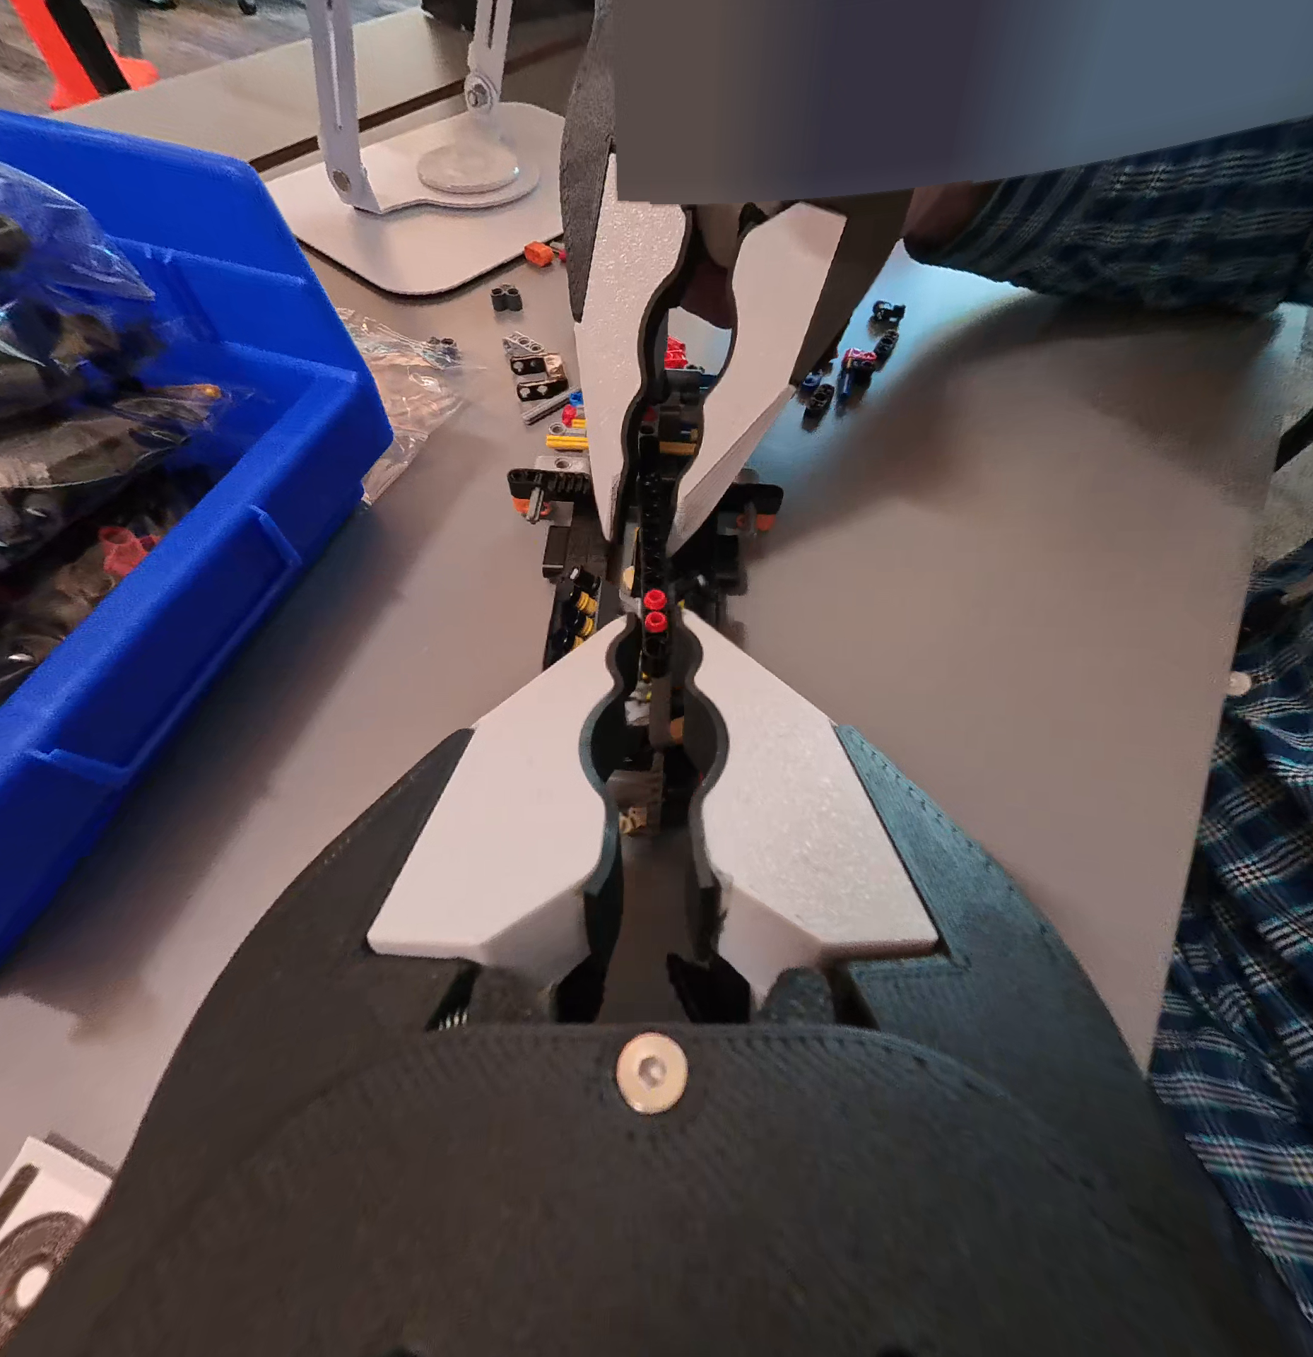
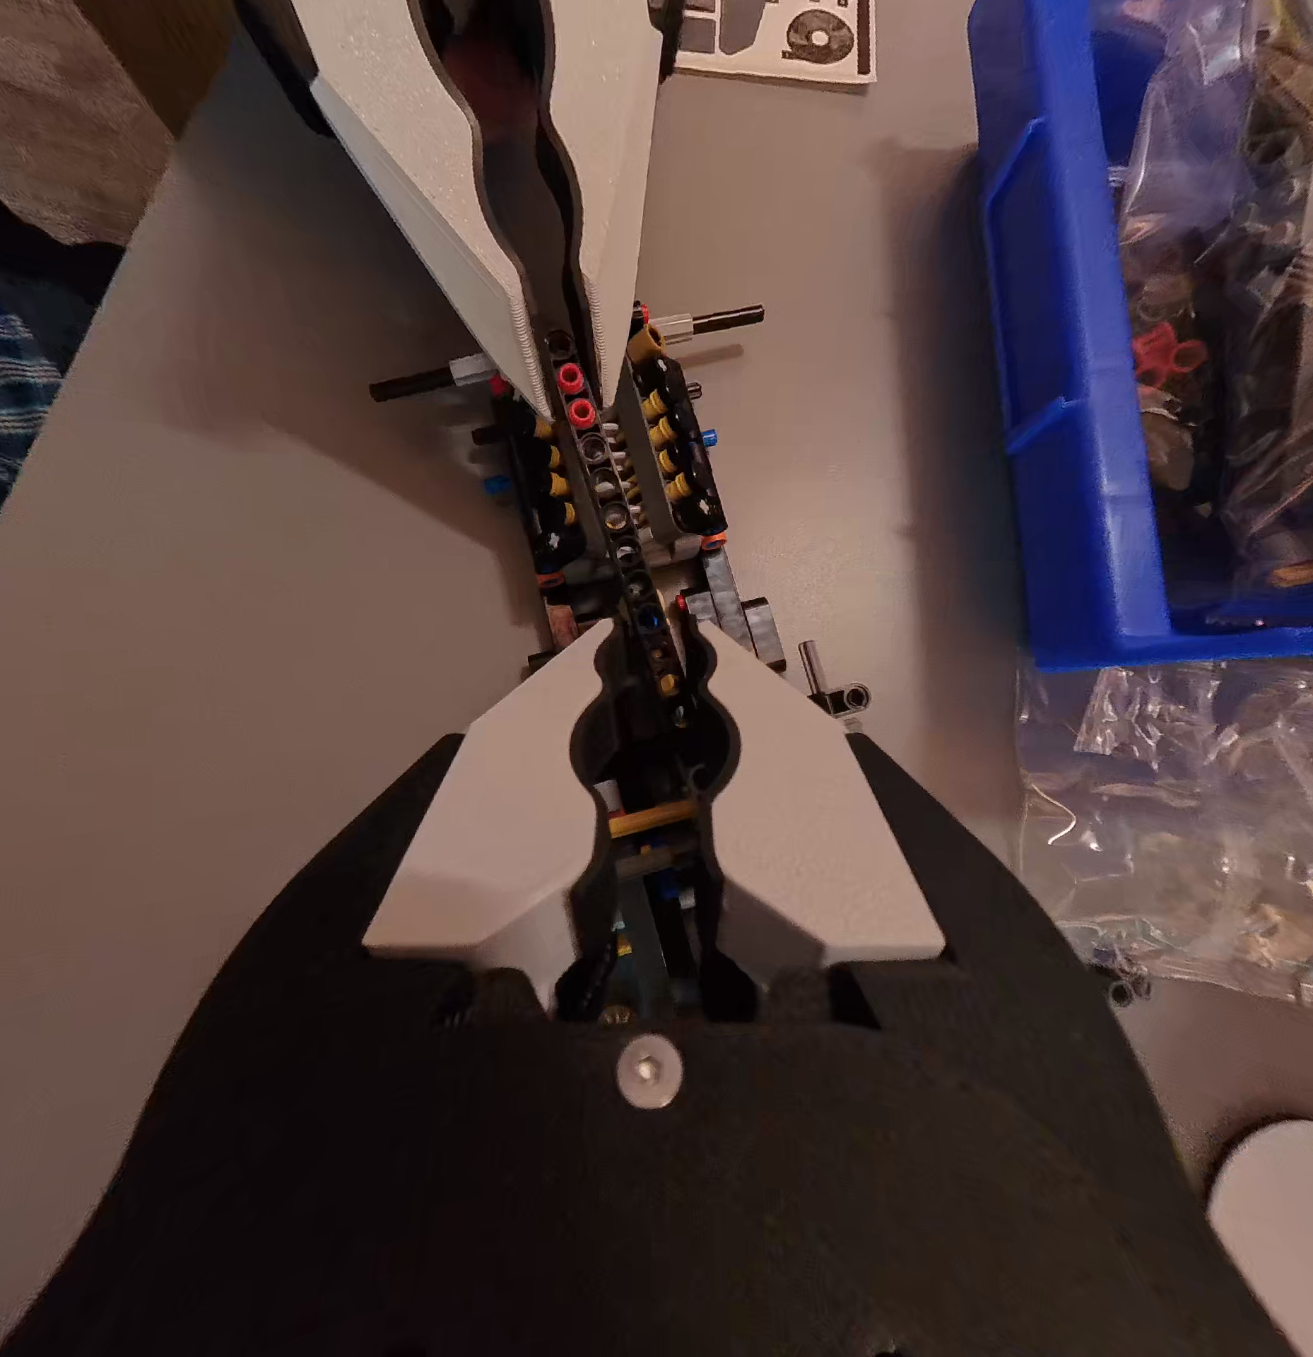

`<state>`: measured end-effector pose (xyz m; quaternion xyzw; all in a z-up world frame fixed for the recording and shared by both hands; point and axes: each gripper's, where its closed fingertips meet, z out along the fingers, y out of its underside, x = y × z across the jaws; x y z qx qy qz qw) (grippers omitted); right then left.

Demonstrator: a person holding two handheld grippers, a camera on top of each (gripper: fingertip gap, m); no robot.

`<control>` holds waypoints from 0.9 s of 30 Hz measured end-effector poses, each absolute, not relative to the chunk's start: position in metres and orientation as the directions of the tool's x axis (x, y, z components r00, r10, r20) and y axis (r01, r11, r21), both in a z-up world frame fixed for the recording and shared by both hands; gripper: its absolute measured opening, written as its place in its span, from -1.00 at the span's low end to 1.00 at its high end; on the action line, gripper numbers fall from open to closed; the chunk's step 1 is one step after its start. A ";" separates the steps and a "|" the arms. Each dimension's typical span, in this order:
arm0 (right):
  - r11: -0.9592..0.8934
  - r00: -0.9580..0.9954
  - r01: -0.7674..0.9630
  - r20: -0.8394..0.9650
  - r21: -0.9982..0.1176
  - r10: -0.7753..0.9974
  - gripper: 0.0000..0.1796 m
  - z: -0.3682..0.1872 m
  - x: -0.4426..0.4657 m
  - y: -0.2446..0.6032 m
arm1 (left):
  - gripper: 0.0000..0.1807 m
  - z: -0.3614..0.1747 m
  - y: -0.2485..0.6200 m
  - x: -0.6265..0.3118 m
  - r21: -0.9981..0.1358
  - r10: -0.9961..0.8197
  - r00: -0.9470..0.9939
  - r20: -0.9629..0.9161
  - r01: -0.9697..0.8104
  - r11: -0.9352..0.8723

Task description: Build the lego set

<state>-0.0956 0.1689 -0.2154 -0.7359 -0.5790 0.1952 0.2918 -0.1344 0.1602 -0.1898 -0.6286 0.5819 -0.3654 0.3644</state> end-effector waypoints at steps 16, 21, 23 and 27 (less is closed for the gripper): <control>-0.184 0.241 0.742 0.000 -0.645 0.970 -0.89 -0.215 -0.092 0.173 | -0.94 -0.196 0.168 -0.136 -0.851 -0.998 0.051 0.045 -0.522 -0.065; -0.173 0.223 0.754 -0.001 -0.634 0.975 -0.90 -0.217 -0.093 0.171 | -0.85 -0.183 0.170 -0.135 -0.873 -0.995 0.084 0.048 -0.481 -0.083; -0.164 0.218 0.759 0.009 -0.630 0.976 -0.91 -0.217 -0.093 0.170 | -0.87 -0.173 0.171 -0.132 -0.887 -0.996 0.079 0.048 -0.456 -0.079; -0.151 0.211 0.763 0.022 -0.628 0.977 -0.90 -0.217 -0.093 0.170 | -0.95 -0.188 0.163 -0.124 -0.836 -1.000 0.029 0.004 -0.548 -0.019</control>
